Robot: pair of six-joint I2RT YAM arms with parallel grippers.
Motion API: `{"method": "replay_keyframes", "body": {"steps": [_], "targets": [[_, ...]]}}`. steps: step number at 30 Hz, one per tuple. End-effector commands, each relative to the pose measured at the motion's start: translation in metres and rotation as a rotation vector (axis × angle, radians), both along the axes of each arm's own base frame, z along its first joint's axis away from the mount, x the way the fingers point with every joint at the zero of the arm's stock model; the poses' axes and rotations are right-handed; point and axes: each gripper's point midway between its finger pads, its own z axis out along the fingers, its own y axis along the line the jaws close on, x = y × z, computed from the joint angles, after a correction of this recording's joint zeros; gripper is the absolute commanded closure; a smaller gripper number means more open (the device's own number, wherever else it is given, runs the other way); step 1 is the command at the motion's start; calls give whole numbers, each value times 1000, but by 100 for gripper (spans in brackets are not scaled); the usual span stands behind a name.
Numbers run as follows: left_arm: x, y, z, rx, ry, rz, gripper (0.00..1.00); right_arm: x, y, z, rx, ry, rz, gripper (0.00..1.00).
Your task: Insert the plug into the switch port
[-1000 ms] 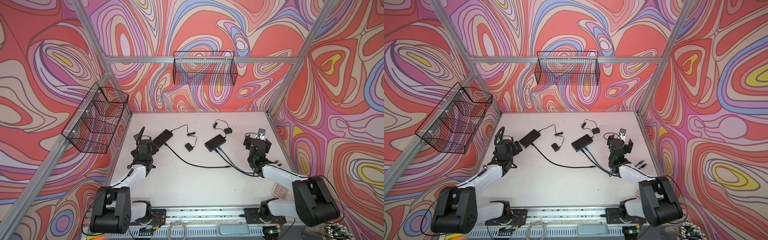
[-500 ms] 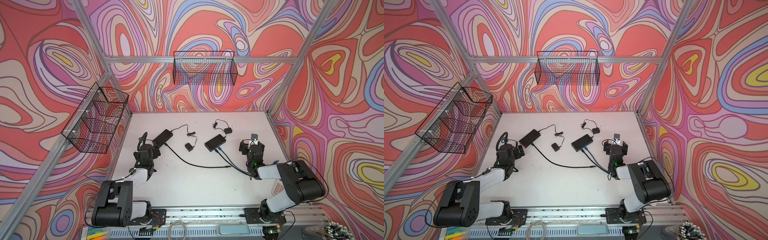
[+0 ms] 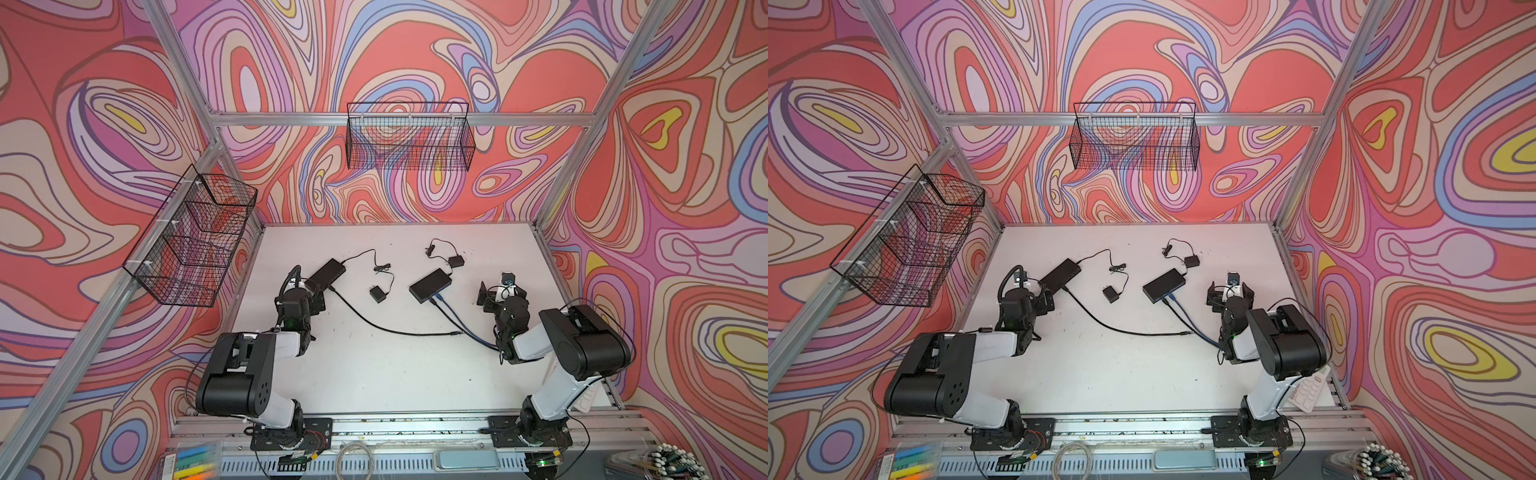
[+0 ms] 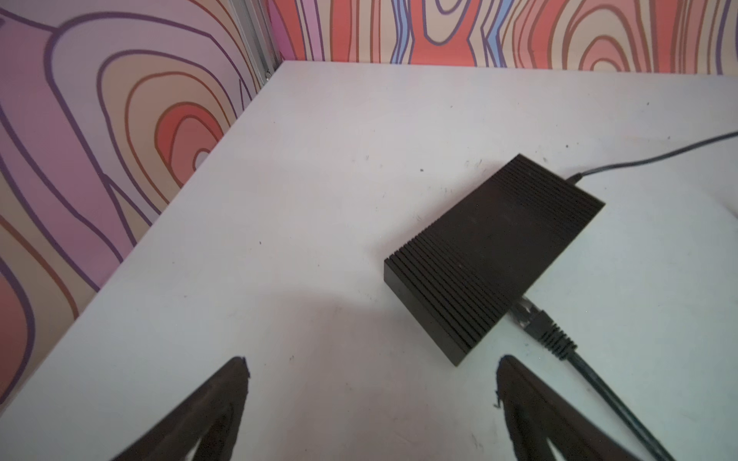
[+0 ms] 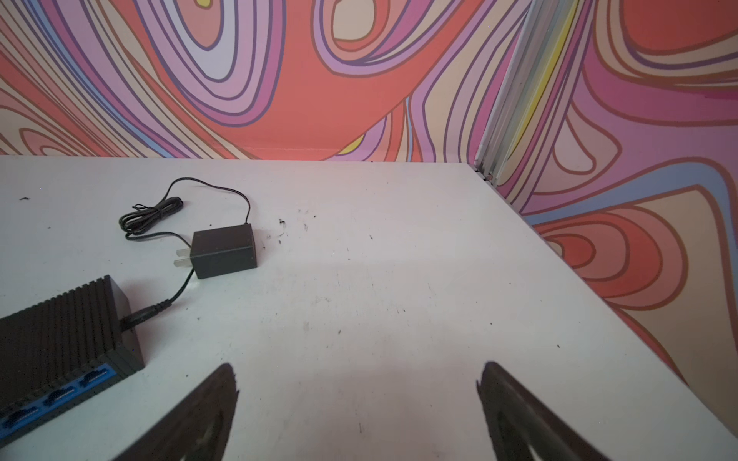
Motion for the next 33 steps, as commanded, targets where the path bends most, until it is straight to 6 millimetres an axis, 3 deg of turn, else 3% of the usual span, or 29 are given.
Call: {"method": "replay_keyframes", "body": {"steps": [1, 10, 33], "targets": [[7, -3, 18, 26, -111, -25, 0, 6, 1, 6, 7, -15, 9, 2], [4, -24, 21, 59, -144, -122, 0, 21, -12, -4, 51, 65, -32, 2], [7, -19, 19, 62, -118, -95, 0, 25, -19, -8, 90, 97, -23, 2]]}}
